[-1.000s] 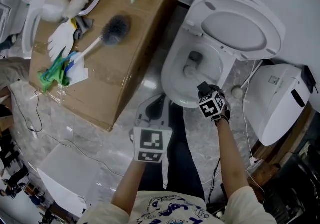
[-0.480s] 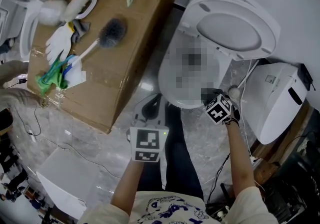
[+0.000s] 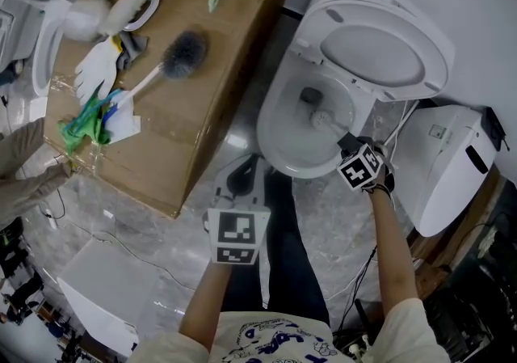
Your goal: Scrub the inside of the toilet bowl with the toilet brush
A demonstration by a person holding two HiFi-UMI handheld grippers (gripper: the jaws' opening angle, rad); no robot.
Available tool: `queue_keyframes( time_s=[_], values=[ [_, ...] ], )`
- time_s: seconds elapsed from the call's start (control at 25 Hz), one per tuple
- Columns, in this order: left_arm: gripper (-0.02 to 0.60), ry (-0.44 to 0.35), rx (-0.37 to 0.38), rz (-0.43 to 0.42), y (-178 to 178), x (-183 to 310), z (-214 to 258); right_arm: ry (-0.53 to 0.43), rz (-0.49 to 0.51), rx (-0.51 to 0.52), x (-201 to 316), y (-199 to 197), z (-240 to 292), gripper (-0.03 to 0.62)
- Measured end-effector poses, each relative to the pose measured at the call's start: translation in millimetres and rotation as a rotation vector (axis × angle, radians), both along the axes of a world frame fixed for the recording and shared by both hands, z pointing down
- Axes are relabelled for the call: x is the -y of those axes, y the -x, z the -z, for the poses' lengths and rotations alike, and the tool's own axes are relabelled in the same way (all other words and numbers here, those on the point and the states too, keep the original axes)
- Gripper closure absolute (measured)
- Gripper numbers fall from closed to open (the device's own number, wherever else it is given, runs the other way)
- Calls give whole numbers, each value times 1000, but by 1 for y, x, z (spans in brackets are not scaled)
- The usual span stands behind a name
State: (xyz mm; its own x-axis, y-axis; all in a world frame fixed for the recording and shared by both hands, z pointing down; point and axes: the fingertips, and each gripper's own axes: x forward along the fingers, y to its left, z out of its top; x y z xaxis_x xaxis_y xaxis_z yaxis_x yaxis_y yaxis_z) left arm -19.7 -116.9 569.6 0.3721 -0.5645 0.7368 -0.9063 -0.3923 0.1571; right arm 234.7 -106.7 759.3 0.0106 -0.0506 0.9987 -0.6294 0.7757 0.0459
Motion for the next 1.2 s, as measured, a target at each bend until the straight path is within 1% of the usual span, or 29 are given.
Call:
queue_keyframes(
  time_s=[0.2,0.32,0.4,0.64,0.8,1.0,1.2],
  values=[
    [580,-3,4,13,4,1,1,-82,-1,-59,34,-14,7,428],
    [580,0,9,23,8,2,0,-142,-10,-85,54,-14,16,430],
    [580,1,8,28,9,1,0,-161,-7,-87,59,-11,16,430],
    [580,3,5,34,10,0,-3,-216,-44,-29,71,15,14,430],
    [580,5,5,34,9,-2,-3,-238,-125,50,84,40,19,430],
    [580,5,-2,31,8,-3,-2,-231,-189,140,91,69,25,430],
    [580,5,-10,33,6,-4,-2,-208,-186,184,83,84,27,430]
  ],
)
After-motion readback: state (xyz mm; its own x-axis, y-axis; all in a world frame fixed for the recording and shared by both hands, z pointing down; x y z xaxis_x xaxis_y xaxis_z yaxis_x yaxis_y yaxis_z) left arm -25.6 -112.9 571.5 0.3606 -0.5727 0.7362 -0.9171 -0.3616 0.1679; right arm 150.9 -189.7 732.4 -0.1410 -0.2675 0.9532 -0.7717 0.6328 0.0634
